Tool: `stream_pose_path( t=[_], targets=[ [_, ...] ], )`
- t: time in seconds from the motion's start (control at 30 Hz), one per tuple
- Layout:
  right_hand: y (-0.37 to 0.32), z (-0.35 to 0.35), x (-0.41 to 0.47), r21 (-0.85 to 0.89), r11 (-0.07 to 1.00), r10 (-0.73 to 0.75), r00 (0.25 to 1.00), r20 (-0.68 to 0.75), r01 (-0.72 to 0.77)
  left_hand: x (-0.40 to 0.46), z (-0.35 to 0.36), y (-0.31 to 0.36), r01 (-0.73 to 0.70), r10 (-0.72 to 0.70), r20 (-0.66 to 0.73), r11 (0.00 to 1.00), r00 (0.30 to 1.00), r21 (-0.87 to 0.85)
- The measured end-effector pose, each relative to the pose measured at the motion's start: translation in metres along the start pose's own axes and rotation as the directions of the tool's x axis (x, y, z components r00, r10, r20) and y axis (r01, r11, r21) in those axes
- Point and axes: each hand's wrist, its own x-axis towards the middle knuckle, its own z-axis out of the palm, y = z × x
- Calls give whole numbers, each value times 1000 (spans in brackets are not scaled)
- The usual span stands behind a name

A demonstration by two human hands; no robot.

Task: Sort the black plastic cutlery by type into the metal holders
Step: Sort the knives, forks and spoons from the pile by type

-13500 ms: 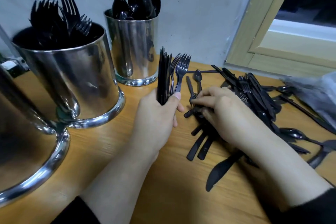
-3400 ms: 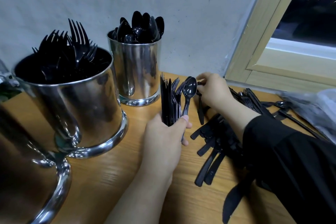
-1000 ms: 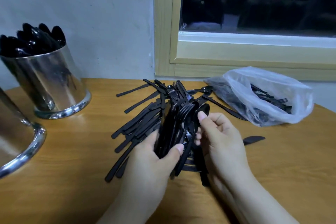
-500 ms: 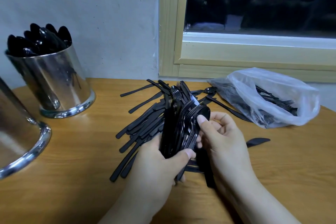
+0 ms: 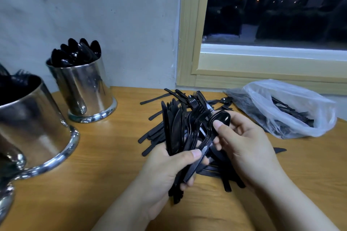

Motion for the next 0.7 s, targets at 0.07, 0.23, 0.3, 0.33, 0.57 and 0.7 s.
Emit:
stream_pose_path(
  t=[0.07,0.23,0.3,0.33,0.57,0.7],
  targets=[
    [-13,8,-5,-42,999,-8,1000,11,9,-8,-5,5,2,-3,-55,1000,998,-18],
    [-57,32,-9,-73,995,-63,998,-16,62,-37,-21,32,-53,64,-234,997,970,53],
    [-77,45,-6,-37,995,-91,995,-29,90,-50,-34,51,-66,113,-339,987,934,149],
    [-88,52,-4,-18,994,-111,993,-38,111,-57,-43,62,-78,151,-398,978,905,194],
    [-148,123,20,-93,954,-277,956,91,286,-109,-83,165,-243,421,-507,892,752,380],
    [-174,166,41,-178,901,-378,918,119,395,-132,-103,222,-260,442,-475,879,761,400]
  ],
)
